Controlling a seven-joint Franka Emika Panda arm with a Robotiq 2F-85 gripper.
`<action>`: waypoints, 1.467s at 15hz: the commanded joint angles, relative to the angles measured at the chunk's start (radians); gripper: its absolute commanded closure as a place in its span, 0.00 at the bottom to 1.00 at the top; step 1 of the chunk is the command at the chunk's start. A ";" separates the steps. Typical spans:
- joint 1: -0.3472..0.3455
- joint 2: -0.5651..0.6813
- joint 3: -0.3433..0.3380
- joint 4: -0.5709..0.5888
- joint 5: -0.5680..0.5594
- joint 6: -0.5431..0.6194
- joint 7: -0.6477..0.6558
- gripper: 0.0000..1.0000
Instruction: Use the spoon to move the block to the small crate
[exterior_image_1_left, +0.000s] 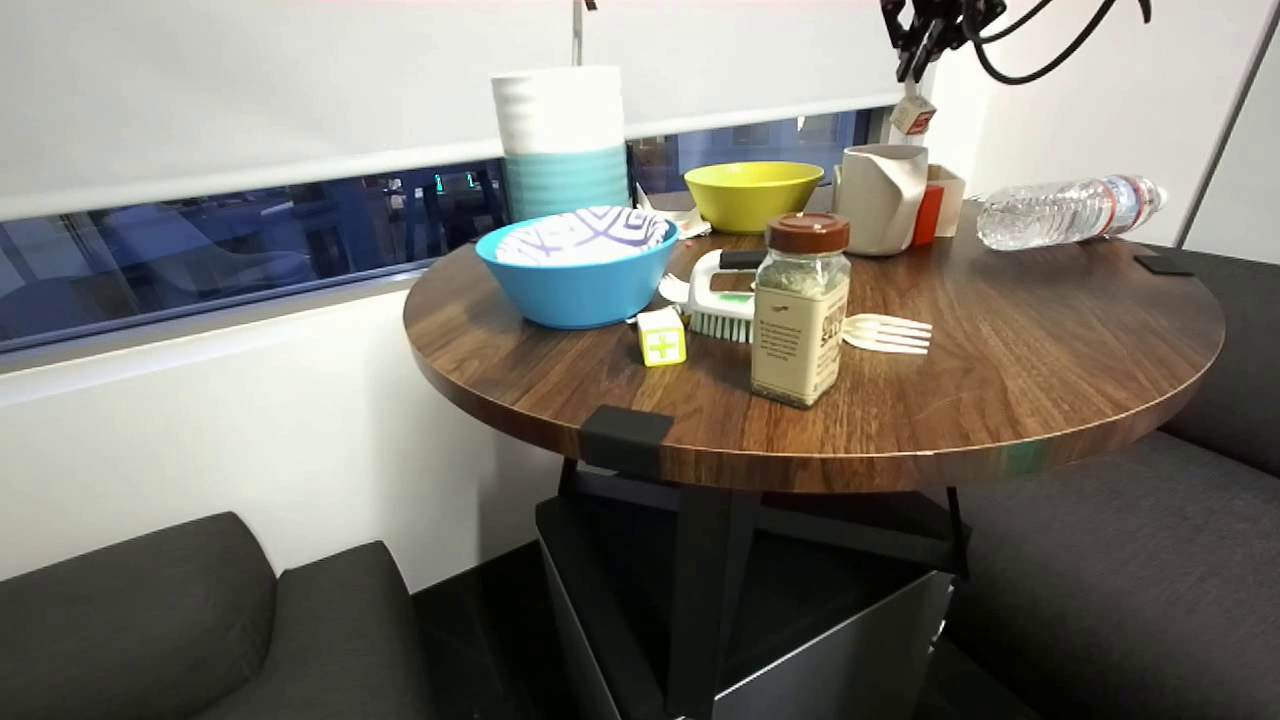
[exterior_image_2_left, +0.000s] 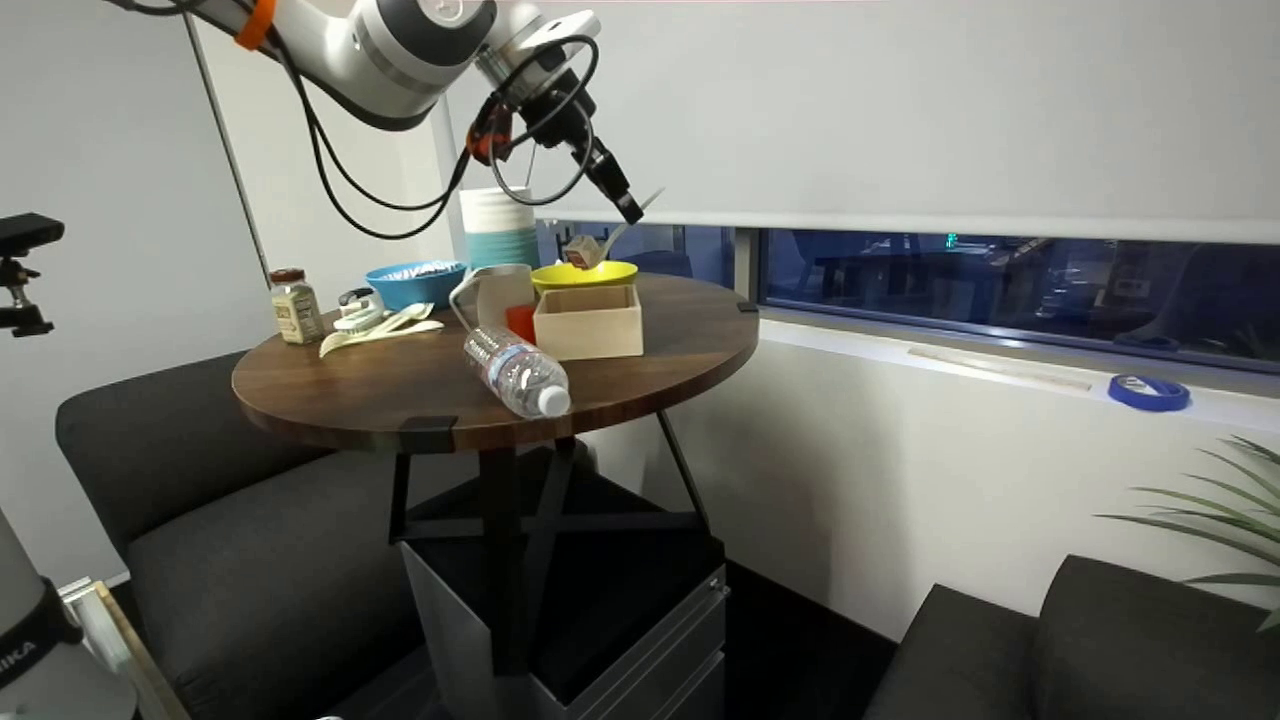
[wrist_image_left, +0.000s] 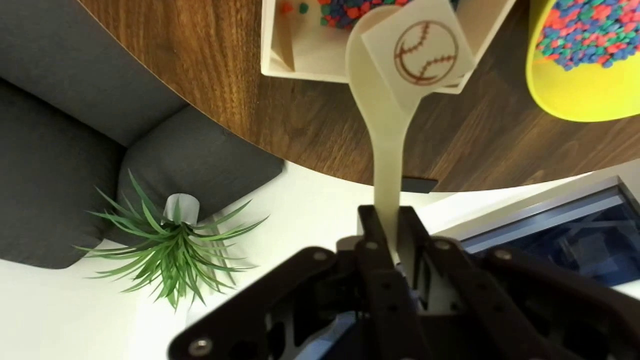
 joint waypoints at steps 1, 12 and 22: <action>-0.044 -0.067 0.038 -0.068 -0.066 0.044 0.059 0.97; -0.061 -0.170 0.079 -0.104 0.023 0.009 0.008 0.97; 0.061 -0.297 0.176 -0.054 0.176 -0.432 -0.369 0.97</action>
